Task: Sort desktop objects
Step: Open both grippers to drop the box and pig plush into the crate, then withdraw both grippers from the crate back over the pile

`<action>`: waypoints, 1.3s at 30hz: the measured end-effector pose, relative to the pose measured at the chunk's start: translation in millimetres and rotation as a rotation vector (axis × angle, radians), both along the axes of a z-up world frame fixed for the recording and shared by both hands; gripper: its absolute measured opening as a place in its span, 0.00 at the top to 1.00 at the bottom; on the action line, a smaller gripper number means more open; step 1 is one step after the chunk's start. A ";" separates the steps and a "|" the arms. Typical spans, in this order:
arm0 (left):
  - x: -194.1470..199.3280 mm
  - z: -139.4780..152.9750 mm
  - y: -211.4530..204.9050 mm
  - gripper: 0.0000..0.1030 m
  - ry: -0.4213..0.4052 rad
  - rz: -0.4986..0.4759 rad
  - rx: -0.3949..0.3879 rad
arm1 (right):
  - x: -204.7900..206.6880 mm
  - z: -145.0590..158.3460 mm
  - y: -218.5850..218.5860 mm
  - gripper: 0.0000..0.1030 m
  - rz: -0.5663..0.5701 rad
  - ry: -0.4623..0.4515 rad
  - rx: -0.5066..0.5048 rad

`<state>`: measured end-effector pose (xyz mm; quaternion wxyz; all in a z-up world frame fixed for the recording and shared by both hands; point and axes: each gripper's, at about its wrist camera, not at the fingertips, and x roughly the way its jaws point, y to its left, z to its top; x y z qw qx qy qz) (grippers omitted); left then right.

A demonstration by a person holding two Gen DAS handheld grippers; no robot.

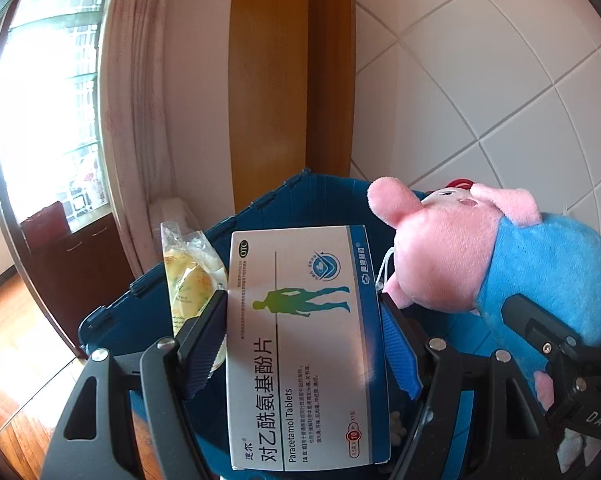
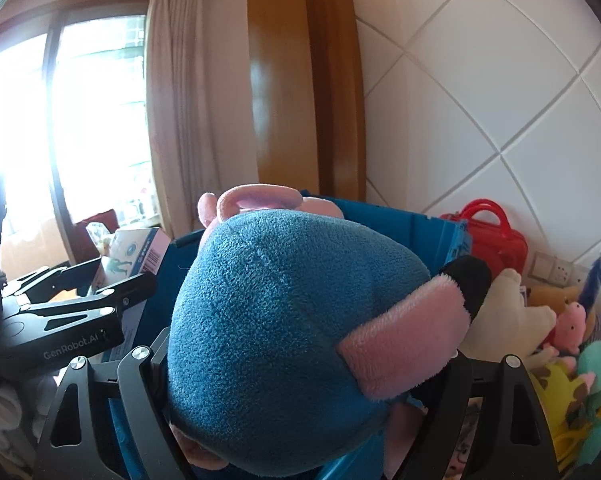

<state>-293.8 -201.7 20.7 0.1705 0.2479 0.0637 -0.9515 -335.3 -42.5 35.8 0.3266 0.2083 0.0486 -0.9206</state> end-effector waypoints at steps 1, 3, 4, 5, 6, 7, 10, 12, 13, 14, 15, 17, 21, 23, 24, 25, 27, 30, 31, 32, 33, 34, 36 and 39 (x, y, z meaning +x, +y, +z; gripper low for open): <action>-3.6 -0.5 -1.4 0.30 -0.007 -0.009 0.001 | -2.5 -0.5 -1.4 0.15 -0.011 -0.003 0.007; -11.1 -1.7 -2.3 0.29 -0.027 -0.032 -0.004 | -6.5 -1.6 -3.0 0.09 -0.032 -0.006 0.017; -13.8 -2.3 -2.3 0.20 -0.035 -0.039 -0.005 | -7.4 -1.9 -2.5 0.07 -0.042 -0.002 0.014; -15.5 -2.5 -2.2 0.15 -0.038 -0.044 -0.007 | -8.5 -2.0 -2.7 0.06 -0.050 -0.001 0.013; -16.1 -2.5 -2.2 0.07 -0.036 -0.048 -0.010 | -9.7 -2.0 -3.5 0.06 -0.057 -0.001 0.013; -16.8 -2.4 -2.2 0.02 -0.035 -0.051 -0.013 | -10.9 -2.3 -4.3 0.06 -0.062 -0.003 0.017; -17.7 -3.9 -2.5 0.02 -0.040 -0.058 -0.013 | -11.0 -1.7 -4.5 0.06 -0.071 0.004 0.019; -17.0 -5.5 -1.2 0.02 -0.047 -0.056 -0.011 | -10.2 -0.5 -4.1 0.06 -0.075 0.010 0.017; -16.3 -6.5 -1.1 0.02 -0.050 -0.055 -0.009 | -10.0 0.1 -3.8 0.06 -0.077 0.012 0.018; -15.5 -7.8 -1.8 0.02 -0.053 -0.055 -0.007 | -8.4 0.6 -3.9 0.06 -0.079 0.013 0.021; -14.9 -8.7 -2.9 0.02 -0.054 -0.055 -0.005 | -6.9 0.7 -4.2 0.06 -0.080 0.013 0.023; -14.0 -9.6 -6.0 0.02 -0.056 -0.056 -0.004 | -5.9 0.1 -3.5 0.06 -0.083 0.011 0.024; -9.6 -8.8 -3.9 0.02 -0.053 -0.059 -0.001 | -2.0 -1.8 1.4 0.06 -0.086 0.012 0.026; -7.8 -8.8 -2.2 0.02 -0.051 -0.061 0.000 | -0.2 -2.5 2.9 0.06 -0.085 0.013 0.026; -6.9 -8.9 -1.4 0.02 -0.050 -0.062 0.001 | 1.3 -2.2 3.1 0.06 -0.085 0.014 0.026; -5.9 -9.0 -0.6 0.02 -0.050 -0.063 0.001 | 2.8 -1.9 3.3 0.06 -0.085 0.015 0.026; -3.7 -9.3 0.9 0.02 -0.050 -0.066 0.003 | 5.2 -1.4 3.9 0.06 -0.086 0.017 0.028; -0.2 -10.3 2.8 0.02 -0.051 -0.069 0.003 | 8.3 -0.7 5.4 0.06 -0.087 0.020 0.028; 0.9 -10.2 3.4 0.02 -0.050 -0.070 0.005 | 9.5 -0.7 6.0 0.06 -0.088 0.020 0.029; 2.2 -10.2 3.9 0.02 -0.050 -0.071 0.006 | 10.9 -0.6 6.6 0.06 -0.089 0.020 0.030; 3.6 -10.1 4.3 0.02 -0.049 -0.073 0.007 | 11.4 -0.6 7.2 0.06 -0.090 0.020 0.030; 4.9 -10.0 4.7 0.02 -0.048 -0.074 0.008 | 12.5 -0.5 7.8 0.06 -0.092 0.021 0.030; 7.7 -9.9 5.8 0.02 -0.046 -0.078 0.009 | 15.6 -0.7 9.3 0.06 -0.095 0.021 0.032; 12.2 -9.7 8.7 0.02 -0.043 -0.086 0.010 | 19.9 -1.2 12.7 0.05 -0.104 0.021 0.033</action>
